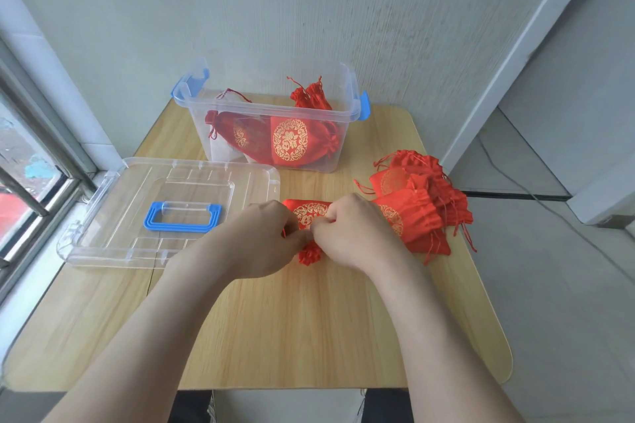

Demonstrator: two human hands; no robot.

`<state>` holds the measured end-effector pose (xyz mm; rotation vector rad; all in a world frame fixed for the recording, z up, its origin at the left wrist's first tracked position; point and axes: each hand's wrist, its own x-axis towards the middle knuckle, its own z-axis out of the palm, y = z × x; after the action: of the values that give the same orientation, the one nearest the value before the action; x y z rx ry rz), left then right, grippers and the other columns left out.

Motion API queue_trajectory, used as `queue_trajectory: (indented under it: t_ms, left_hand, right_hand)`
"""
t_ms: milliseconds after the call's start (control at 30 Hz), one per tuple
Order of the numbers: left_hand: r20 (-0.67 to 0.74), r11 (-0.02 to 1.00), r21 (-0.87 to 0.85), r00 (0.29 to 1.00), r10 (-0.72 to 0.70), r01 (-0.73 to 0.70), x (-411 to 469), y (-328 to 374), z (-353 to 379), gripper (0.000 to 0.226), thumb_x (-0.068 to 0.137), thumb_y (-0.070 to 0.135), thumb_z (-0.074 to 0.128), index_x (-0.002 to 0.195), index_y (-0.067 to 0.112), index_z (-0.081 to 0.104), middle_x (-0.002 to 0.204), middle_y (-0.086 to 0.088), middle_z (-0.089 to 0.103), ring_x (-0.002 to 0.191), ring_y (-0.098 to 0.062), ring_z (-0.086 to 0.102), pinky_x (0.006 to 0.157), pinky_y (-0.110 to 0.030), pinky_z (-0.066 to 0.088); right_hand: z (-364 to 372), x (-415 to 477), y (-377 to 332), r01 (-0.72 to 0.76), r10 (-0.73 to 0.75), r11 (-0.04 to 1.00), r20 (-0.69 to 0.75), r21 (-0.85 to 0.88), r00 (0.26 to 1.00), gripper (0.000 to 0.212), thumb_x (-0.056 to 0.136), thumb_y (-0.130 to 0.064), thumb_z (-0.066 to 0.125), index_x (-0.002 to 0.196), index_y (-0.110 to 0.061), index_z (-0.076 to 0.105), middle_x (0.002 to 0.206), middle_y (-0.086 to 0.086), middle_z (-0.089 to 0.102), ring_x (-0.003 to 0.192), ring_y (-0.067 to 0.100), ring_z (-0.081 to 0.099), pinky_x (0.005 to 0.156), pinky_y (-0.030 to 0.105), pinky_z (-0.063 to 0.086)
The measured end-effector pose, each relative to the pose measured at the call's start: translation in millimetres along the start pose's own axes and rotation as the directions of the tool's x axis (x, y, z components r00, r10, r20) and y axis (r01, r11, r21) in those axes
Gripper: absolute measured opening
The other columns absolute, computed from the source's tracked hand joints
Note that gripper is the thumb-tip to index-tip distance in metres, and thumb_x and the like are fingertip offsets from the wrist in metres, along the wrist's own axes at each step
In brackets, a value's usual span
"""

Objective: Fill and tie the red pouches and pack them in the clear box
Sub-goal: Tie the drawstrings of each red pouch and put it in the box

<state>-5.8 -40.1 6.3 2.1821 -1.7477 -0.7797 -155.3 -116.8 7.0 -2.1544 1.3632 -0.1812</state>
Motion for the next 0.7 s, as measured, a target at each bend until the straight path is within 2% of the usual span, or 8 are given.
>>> queue_trajectory:
  t_ms: [100,200,300,367,467,633,700]
  left_hand:
    - [0.026,0.996,-0.082,0.999,0.019,-0.017,-0.6,-0.2,-2.9,0.047,0.108,0.044,0.049,0.073,0.013,0.049,0.066,0.004,0.049,0.061,-0.014,0.044,0.061,-0.031,0.039]
    - [0.042,0.979,-0.203,0.999,0.019,-0.010,-1.3,-4.7,-5.7,0.045,0.109,0.039,0.052,0.071,0.015,0.047,0.057,0.015,0.044,0.053,-0.007,0.040,0.059,-0.027,0.037]
    - [0.023,0.980,-0.201,1.000,-0.007,0.012,-1.3,-5.6,-8.3,0.048,0.108,0.036,0.055,0.065,0.019,0.045,0.057,0.013,0.043,0.053,-0.007,0.041,0.060,-0.027,0.038]
    - [-0.009,0.968,-0.250,1.000,-0.020,0.017,-1.3,-4.1,-9.0,0.049,0.108,0.036,0.056,0.068,0.010,0.047,0.064,0.005,0.047,0.062,-0.013,0.047,0.066,-0.033,0.042]
    - [-0.093,0.915,-0.399,0.991,-0.097,0.052,0.4,0.8,-7.4,0.052,0.106,0.038,0.055,0.084,-0.009,0.054,0.076,-0.006,0.050,0.072,-0.020,0.049,0.070,-0.038,0.043]
    - [-0.197,0.790,-0.611,0.957,-0.214,0.051,4.1,5.8,-6.8,0.060,0.092,0.048,0.058,0.086,-0.012,0.058,0.076,-0.007,0.051,0.074,-0.021,0.048,0.071,-0.037,0.042]
    - [-0.236,0.759,-0.650,0.939,-0.250,0.039,4.2,9.1,-7.4,0.061,0.095,0.047,0.065,0.085,-0.013,0.060,0.077,-0.006,0.048,0.075,-0.020,0.044,0.069,-0.035,0.037]
  right_hand:
    - [-1.4,2.8,2.4,0.013,-0.009,0.998,-0.075,0.065,0.997,0.038,0.088,-0.033,0.064,0.062,-0.015,0.043,0.055,-0.001,0.041,0.052,0.022,0.039,0.049,0.033,0.031]
    - [-1.7,2.2,5.2,0.020,-0.016,0.997,-0.053,0.079,0.998,0.041,0.093,-0.042,0.066,0.068,-0.018,0.044,0.060,0.000,0.041,0.055,0.021,0.039,0.052,0.034,0.031]
    - [-0.4,1.6,8.3,0.053,-0.049,0.996,-0.050,0.076,0.998,0.045,0.099,-0.044,0.065,0.069,-0.018,0.044,0.062,0.000,0.042,0.059,0.022,0.039,0.053,0.035,0.031]
    - [0.0,2.9,8.9,0.071,-0.065,0.995,-0.076,0.073,0.995,0.046,0.101,-0.041,0.064,0.068,-0.016,0.043,0.061,0.002,0.043,0.059,0.023,0.040,0.053,0.035,0.031]
    - [-0.5,4.1,8.3,0.083,-0.073,0.993,-0.115,0.082,0.991,0.047,0.101,-0.038,0.065,0.066,-0.016,0.043,0.060,0.002,0.043,0.056,0.022,0.039,0.051,0.034,0.032]
    - [-1.3,5.3,6.7,0.053,-0.036,0.985,-0.103,0.165,0.994,0.044,0.099,-0.039,0.066,0.067,-0.017,0.046,0.061,0.000,0.042,0.055,0.021,0.039,0.050,0.034,0.031]
    - [-3.1,6.3,6.8,0.048,-0.030,0.979,-0.093,0.197,0.995,0.043,0.099,-0.040,0.067,0.067,-0.017,0.047,0.061,-0.002,0.043,0.055,0.019,0.040,0.049,0.032,0.030]
